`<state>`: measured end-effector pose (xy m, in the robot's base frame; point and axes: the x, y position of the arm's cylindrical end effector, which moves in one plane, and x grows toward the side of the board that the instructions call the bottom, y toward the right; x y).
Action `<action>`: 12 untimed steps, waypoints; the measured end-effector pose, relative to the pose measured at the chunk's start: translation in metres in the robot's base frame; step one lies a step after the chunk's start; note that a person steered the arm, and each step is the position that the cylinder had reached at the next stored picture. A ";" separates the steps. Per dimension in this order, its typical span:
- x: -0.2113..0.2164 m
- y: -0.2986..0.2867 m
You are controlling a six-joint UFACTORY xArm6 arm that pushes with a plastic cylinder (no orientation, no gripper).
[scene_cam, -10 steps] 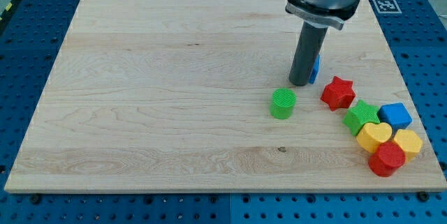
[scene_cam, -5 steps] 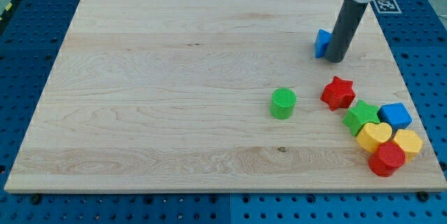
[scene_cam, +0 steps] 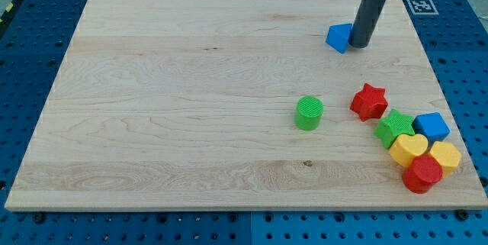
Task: Push the blue triangle top left
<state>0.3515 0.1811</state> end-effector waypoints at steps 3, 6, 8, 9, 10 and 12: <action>-0.025 -0.076; -0.043 -0.189; -0.049 -0.260; -0.049 -0.270; -0.049 -0.276; -0.061 -0.322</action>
